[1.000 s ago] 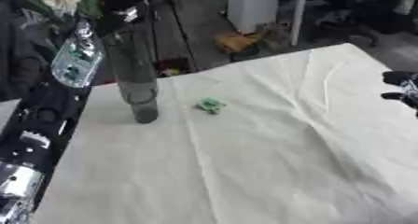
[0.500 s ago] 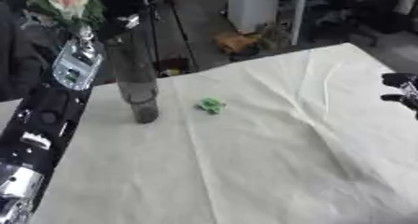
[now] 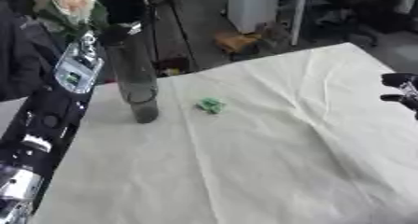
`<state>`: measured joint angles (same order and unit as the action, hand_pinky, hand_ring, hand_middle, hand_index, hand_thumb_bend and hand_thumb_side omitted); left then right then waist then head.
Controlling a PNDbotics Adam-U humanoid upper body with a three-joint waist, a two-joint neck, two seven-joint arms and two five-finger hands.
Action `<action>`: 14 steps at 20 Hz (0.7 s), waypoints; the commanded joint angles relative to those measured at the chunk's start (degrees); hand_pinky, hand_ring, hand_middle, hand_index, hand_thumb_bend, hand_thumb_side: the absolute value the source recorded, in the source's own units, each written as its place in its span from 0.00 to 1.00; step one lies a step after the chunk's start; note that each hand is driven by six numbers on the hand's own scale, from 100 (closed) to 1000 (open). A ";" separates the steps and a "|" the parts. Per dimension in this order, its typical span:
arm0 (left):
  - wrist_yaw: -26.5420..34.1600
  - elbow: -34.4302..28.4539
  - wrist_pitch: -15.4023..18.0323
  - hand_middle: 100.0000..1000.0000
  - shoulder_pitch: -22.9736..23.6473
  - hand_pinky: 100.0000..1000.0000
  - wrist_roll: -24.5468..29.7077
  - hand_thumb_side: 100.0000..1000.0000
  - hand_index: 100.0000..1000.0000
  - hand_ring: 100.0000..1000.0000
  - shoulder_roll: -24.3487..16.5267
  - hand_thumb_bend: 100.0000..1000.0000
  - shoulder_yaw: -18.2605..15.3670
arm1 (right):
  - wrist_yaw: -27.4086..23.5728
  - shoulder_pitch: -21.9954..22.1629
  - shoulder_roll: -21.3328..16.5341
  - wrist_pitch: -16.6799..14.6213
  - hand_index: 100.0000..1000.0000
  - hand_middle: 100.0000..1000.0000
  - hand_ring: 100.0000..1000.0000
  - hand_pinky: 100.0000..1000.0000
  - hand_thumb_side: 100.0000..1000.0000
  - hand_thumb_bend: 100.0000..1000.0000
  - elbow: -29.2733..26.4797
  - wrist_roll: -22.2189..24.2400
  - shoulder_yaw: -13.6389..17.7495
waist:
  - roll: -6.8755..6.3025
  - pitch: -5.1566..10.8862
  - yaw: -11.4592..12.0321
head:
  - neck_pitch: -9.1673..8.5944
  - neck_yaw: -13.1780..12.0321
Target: Arrange flowers into the vase.
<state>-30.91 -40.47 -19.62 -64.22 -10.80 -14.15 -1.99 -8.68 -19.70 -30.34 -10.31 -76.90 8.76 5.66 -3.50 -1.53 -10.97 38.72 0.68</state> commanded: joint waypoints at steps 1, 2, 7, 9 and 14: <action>-1.18 -0.52 -0.06 0.80 -1.05 0.86 0.80 0.46 0.74 0.82 -1.60 1.00 0.26 | 0.36 -0.76 -1.53 -0.07 0.74 0.78 0.88 0.72 0.63 0.00 -0.49 0.05 0.50 | 0.24 0.56 0.11 | 0.26 0.22; -1.43 -0.48 -0.09 0.80 -0.99 0.86 0.98 0.46 0.74 0.82 -1.59 1.00 0.27 | 0.36 -0.74 -1.53 -0.07 0.74 0.78 0.88 0.72 0.63 0.00 -0.50 0.05 0.51 | 0.25 0.57 0.13 | 0.26 0.24; -2.35 -0.28 -0.20 0.80 -0.69 0.86 1.65 0.46 0.74 0.82 -1.60 1.00 0.32 | 0.32 -0.70 -1.57 -0.08 0.74 0.78 0.88 0.72 0.63 0.00 -0.52 0.03 0.53 | 0.27 0.62 0.25 | 0.29 0.31; -2.64 -0.15 -0.22 0.80 -0.61 0.86 1.94 0.46 0.74 0.82 -1.66 1.00 0.37 | 0.32 -0.68 -1.58 -0.07 0.74 0.78 0.88 0.72 0.63 0.00 -0.51 0.03 0.53 | 0.27 0.62 0.32 | 0.32 0.33; -3.09 -0.02 -0.27 0.80 -0.48 0.86 2.42 0.46 0.74 0.82 -1.73 1.00 0.41 | 0.31 -0.65 -1.61 -0.08 0.74 0.78 0.88 0.72 0.63 0.00 -0.51 0.05 0.52 | 0.30 0.65 0.57 | 0.46 0.38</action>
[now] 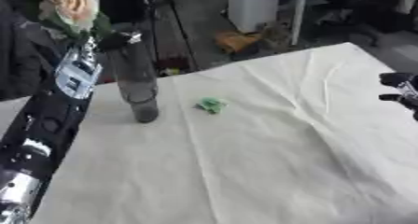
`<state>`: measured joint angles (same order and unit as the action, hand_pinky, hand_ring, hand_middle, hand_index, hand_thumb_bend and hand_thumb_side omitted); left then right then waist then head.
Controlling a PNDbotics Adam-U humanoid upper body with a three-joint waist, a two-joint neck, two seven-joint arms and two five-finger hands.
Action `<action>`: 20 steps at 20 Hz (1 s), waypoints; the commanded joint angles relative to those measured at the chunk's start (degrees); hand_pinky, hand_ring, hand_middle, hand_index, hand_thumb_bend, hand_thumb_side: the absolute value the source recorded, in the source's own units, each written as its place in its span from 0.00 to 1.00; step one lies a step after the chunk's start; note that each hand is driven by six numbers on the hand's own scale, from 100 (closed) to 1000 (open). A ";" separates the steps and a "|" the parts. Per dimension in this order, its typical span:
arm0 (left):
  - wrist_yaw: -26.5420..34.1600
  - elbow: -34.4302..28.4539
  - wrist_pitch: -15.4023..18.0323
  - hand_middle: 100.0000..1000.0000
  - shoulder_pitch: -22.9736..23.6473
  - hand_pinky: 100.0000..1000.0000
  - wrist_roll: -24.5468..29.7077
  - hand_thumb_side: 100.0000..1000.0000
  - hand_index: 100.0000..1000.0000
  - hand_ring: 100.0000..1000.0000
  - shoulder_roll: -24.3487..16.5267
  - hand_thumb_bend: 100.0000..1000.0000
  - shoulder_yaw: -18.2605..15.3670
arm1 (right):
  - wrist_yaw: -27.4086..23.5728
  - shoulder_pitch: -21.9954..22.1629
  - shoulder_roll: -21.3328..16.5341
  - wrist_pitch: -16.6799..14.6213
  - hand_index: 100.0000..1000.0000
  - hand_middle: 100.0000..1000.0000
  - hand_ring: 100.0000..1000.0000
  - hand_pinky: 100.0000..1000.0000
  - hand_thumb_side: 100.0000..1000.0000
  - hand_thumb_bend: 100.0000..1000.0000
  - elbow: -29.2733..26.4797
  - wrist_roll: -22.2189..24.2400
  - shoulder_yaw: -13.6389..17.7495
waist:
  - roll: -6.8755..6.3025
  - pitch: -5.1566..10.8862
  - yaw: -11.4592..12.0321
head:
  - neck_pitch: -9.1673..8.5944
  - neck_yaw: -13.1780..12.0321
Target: Arrange flowers into the vase.
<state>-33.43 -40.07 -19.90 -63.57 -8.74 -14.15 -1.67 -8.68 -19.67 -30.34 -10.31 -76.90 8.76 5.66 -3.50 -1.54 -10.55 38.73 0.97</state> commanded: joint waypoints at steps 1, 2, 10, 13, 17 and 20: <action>-0.67 -0.40 0.00 0.80 -1.12 0.86 0.45 0.46 0.74 0.82 -1.74 1.00 0.11 | 0.31 -0.68 -1.61 -0.08 0.74 0.78 0.88 0.72 0.63 0.00 -0.51 0.06 0.51 | 0.29 0.66 0.18 | 0.44 0.11; -0.79 -0.37 -0.02 0.80 -1.11 0.86 0.56 0.46 0.74 0.82 -1.76 1.00 0.15 | 0.31 -0.68 -1.60 -0.08 0.74 0.78 0.88 0.72 0.63 0.00 -0.52 0.07 0.51 | 0.28 0.66 0.20 | 0.44 0.12; -2.10 -0.11 -0.13 0.80 -1.02 0.86 1.74 0.46 0.74 0.82 -1.84 1.00 0.31 | 0.31 -0.69 -1.66 -0.08 0.74 0.78 0.88 0.72 0.63 0.00 -0.51 0.07 0.50 | 0.29 0.63 0.14 | 0.38 0.16; -2.53 0.06 -0.22 0.80 -1.00 0.87 2.21 0.46 0.75 0.82 -1.85 1.00 0.31 | 0.31 -0.70 -1.66 -0.09 0.74 0.78 0.88 0.72 0.63 0.00 -0.52 0.11 0.48 | 0.25 0.65 0.12 | 0.35 0.16; -3.21 0.29 -0.43 0.80 -1.02 0.88 2.69 0.46 0.75 0.83 -1.95 1.00 0.19 | 0.33 -0.62 -1.69 -0.07 0.74 0.78 0.88 0.72 0.63 0.00 -0.54 0.09 0.53 | 0.20 0.72 0.11 | 0.36 0.24; -3.38 0.18 -0.49 0.80 -0.99 0.88 2.61 0.46 0.75 0.83 -2.00 1.00 0.04 | 0.32 -0.55 -1.71 -0.07 0.74 0.78 0.88 0.72 0.63 0.00 -0.54 0.06 0.56 | 0.19 0.77 0.12 | 0.37 0.24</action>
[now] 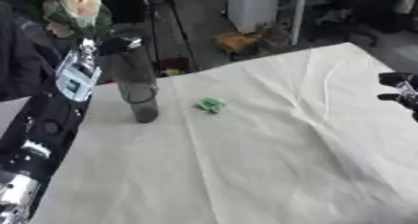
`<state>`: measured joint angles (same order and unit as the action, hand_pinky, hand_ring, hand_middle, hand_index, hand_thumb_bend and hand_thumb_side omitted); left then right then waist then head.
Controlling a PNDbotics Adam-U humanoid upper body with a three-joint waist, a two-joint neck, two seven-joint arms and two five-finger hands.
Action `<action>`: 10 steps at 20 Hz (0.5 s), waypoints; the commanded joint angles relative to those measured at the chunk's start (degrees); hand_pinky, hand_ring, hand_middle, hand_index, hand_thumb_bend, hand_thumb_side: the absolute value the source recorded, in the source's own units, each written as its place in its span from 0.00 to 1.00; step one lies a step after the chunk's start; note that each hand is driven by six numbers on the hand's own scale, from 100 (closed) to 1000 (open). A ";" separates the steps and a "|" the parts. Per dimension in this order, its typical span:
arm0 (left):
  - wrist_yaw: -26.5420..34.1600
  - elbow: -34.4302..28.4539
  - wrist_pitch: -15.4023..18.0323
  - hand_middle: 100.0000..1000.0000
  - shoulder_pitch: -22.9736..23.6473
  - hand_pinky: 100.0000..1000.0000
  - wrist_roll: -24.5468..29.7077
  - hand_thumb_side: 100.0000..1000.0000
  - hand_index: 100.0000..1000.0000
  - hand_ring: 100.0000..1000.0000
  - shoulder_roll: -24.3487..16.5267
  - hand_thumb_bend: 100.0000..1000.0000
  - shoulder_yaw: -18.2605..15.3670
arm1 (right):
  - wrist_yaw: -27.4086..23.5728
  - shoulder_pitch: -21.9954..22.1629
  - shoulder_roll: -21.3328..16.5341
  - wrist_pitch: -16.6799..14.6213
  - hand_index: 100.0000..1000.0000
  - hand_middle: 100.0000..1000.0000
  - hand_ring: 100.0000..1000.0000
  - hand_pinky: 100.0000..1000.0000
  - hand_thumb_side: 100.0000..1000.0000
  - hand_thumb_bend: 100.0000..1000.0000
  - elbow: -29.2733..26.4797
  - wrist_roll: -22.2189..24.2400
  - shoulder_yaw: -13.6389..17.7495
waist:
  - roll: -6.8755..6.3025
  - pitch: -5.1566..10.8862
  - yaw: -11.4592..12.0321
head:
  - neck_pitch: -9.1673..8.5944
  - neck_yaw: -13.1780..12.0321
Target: Arrange flowers into the vase.
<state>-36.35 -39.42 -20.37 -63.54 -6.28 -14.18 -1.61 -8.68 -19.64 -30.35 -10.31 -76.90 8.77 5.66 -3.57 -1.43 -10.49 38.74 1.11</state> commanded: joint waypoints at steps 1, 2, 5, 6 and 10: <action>-0.44 -0.53 -0.01 0.80 -1.00 0.88 0.08 0.46 0.75 0.83 -1.97 1.00 -0.04 | 0.32 -0.57 -1.70 -0.06 0.74 0.78 0.88 0.72 0.63 0.00 -0.54 0.06 0.56 | 0.25 0.68 0.04 | 0.35 0.11; -0.42 -0.57 -0.01 0.81 -0.99 0.88 0.00 0.46 0.75 0.83 -1.97 1.00 -0.05 | 0.33 -0.57 -1.69 -0.06 0.74 0.78 0.88 0.72 0.63 0.00 -0.55 0.06 0.57 | 0.24 0.70 0.04 | 0.34 0.12; -0.48 -0.76 -0.10 0.82 -1.01 0.88 -0.50 0.46 0.76 0.83 -1.97 1.00 -0.07 | 0.32 -0.55 -1.68 -0.04 0.74 0.78 0.88 0.72 0.63 0.00 -0.56 0.07 0.57 | 0.26 0.78 0.01 | 0.33 0.12; -0.59 -0.86 -0.17 0.82 -1.01 0.88 -0.73 0.46 0.76 0.84 -1.99 1.00 -0.06 | 0.31 -0.52 -1.68 -0.04 0.74 0.78 0.88 0.72 0.63 0.00 -0.56 0.07 0.58 | 0.26 0.81 0.01 | 0.34 0.12; -2.07 -1.45 -0.71 0.86 -0.99 0.90 -1.66 0.46 0.81 0.86 -2.08 1.00 0.04 | 0.28 -0.43 -1.70 -0.03 0.74 0.78 0.87 0.72 0.63 0.00 -0.55 0.03 0.62 | 0.28 0.91 0.02 | 0.35 0.17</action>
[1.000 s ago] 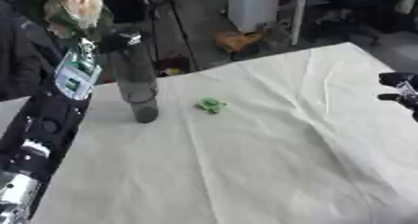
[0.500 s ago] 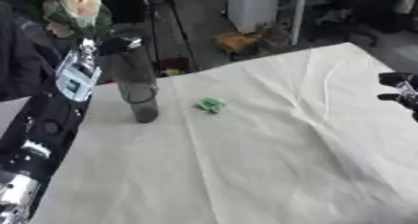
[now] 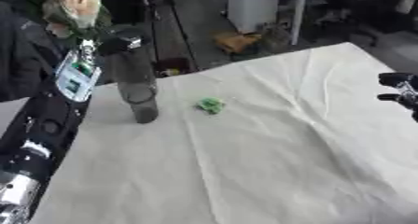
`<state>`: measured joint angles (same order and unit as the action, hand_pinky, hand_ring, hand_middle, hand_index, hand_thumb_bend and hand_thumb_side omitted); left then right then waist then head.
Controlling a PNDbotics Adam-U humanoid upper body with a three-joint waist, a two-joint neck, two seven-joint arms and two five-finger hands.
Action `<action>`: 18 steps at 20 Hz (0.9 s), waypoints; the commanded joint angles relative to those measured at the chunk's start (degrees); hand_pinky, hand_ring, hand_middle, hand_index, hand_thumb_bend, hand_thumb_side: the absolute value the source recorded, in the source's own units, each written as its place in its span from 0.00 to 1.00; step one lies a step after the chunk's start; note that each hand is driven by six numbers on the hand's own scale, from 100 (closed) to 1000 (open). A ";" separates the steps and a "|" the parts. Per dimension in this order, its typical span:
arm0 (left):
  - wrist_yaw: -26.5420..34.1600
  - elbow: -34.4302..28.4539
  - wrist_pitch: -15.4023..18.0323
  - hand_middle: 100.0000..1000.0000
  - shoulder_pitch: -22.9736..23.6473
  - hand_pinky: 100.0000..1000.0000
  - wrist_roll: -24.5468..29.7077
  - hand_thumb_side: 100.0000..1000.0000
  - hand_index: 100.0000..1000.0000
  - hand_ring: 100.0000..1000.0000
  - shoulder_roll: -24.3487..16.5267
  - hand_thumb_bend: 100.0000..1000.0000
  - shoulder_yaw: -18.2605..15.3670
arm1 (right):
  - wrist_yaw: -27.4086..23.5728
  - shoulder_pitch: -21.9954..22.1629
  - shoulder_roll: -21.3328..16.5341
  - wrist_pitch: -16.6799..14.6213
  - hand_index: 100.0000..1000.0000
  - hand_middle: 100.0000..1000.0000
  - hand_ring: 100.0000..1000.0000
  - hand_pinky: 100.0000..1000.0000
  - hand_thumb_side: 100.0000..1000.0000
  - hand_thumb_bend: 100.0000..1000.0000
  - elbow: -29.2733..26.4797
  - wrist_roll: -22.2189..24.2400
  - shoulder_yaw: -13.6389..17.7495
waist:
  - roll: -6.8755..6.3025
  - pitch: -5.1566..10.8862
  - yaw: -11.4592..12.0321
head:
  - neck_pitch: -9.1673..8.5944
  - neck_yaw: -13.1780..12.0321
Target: Arrange flowers into the vase.
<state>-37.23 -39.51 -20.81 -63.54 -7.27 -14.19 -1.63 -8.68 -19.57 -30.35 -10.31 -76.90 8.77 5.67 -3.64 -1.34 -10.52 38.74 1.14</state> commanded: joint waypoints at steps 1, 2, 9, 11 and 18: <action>-1.57 -1.49 -0.40 0.87 -0.98 0.90 -0.74 0.46 0.83 0.88 -2.04 1.00 0.03 | 0.26 -0.49 -1.69 -0.04 0.74 0.78 0.87 0.72 0.63 0.00 -0.56 0.04 0.62 | 0.36 0.83 0.05 | 0.36 0.16; -1.90 -1.61 -0.51 0.87 -0.97 0.90 -0.77 0.45 0.83 0.88 -2.03 1.00 0.00 | 0.26 -0.47 -1.68 -0.04 0.74 0.78 0.87 0.72 0.63 0.00 -0.57 0.04 0.62 | 0.36 0.85 0.06 | 0.37 0.18; -2.45 -2.26 -0.86 0.91 -0.68 0.94 -0.26 0.43 0.88 0.92 -2.02 1.00 -0.15 | 0.24 -0.28 -1.69 -0.03 0.74 0.78 0.87 0.72 0.63 0.00 -0.54 -0.02 0.71 | 0.46 0.96 0.24 | 0.52 0.36; -2.12 -2.52 -0.81 0.92 -0.54 0.94 -0.22 0.44 0.88 0.93 -2.08 1.00 -0.07 | 0.24 -0.17 -1.71 -0.03 0.74 0.78 0.87 0.72 0.63 0.00 -0.51 -0.05 0.74 | 0.50 1.01 0.41 | 0.60 0.41; -0.71 -2.65 -0.66 0.92 -0.10 0.95 -0.30 0.46 0.88 0.93 -1.99 1.00 0.23 | 0.26 -0.08 -1.64 0.00 0.74 0.78 0.87 0.72 0.63 0.00 -0.50 0.03 0.73 | 0.63 1.15 0.72 | 0.77 0.48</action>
<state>-38.31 -41.21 -21.57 -62.54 -7.51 -14.23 -1.60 -8.68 -19.12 -30.35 -10.30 -76.90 8.77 5.72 -3.49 -0.99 -9.86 39.21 1.58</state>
